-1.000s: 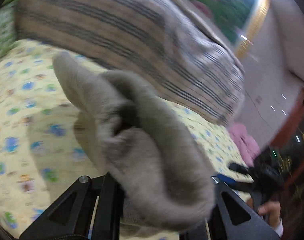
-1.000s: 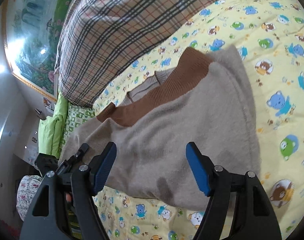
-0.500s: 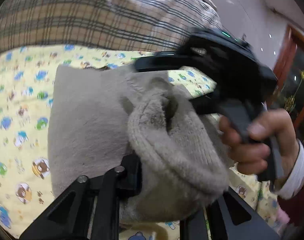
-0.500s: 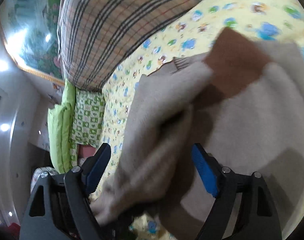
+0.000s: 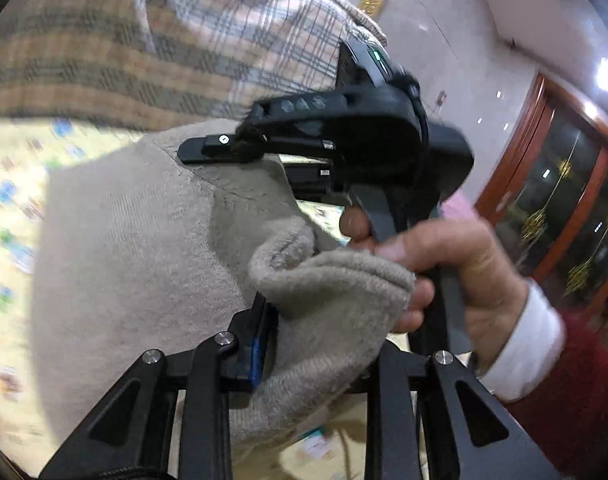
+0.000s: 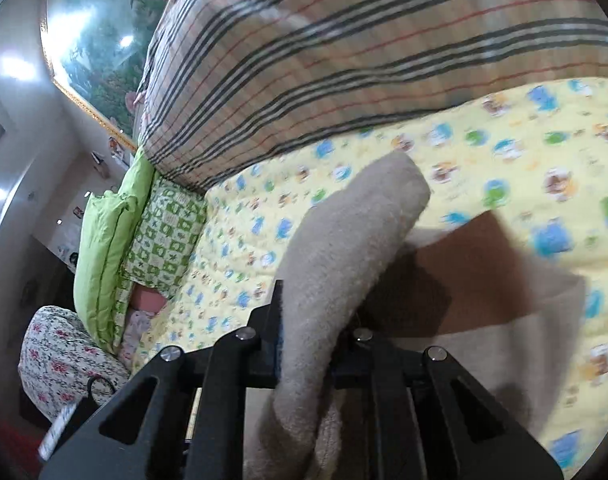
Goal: Fold small clothes
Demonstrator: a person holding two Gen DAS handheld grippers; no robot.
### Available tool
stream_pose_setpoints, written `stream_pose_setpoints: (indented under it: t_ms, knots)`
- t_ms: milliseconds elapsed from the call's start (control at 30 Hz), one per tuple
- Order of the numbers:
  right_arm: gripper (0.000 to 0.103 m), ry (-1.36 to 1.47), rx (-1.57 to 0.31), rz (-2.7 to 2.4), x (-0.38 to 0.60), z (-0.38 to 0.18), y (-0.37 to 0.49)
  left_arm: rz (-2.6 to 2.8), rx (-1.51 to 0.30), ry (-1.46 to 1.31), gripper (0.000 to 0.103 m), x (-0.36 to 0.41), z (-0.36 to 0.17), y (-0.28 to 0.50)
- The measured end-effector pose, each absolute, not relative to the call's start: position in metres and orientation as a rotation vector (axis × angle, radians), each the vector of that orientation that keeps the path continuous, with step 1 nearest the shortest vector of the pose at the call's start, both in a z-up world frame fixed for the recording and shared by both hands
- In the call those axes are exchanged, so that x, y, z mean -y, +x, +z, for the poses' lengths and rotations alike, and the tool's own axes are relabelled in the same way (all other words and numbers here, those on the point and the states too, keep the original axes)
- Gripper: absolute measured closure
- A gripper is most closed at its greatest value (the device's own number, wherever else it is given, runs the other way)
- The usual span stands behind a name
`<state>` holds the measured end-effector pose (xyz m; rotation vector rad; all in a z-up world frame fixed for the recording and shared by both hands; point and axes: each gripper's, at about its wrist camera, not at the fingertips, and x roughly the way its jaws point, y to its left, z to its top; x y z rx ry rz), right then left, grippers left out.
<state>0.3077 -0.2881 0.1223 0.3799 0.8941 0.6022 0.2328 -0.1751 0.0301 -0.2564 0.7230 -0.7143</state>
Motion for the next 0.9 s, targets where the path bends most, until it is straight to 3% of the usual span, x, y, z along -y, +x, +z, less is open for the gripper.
stream_pose_setpoints:
  t_ms: [200, 367, 567, 667, 767, 833, 900]
  knots:
    - [0.086, 0.385, -1.037, 0.509, 0.336, 0.069, 0.313, -0.775, -0.82, -0.316, 0.079, 0.199, 0.004, 0.239]
    - [0.086, 0.374, -0.96, 0.524, 0.345, 0.091, 0.3, -0.792, -0.817, -0.298, 0.079, 0.215, 0.006, 0.244]
    - [0.086, 0.352, -1.024, 0.449, 0.358, 0.073, 0.31, -0.787, -0.88, -0.306, 0.078, 0.225, -0.006, 0.239]
    - [0.086, 0.347, -1.006, 0.431, 0.363, 0.07, 0.301, -0.806, -0.9, -0.302, 0.072, 0.225, -0.008, 0.235]
    - [0.086, 0.347, -0.993, 0.422, 0.366, 0.071, 0.295, -0.817, -0.93, -0.312, 0.06, 0.224, -0.008, 0.236]
    - [0.078, 0.368, -1.01, 0.401, 0.371, 0.069, 0.295, -0.835, -0.936, -0.324, 0.049, 0.22, -0.001, 0.225]
    - [0.077, 0.381, -1.001, 0.375, 0.377, 0.072, 0.291, -0.868, -0.932, -0.334, 0.047, 0.212, 0.008, 0.217]
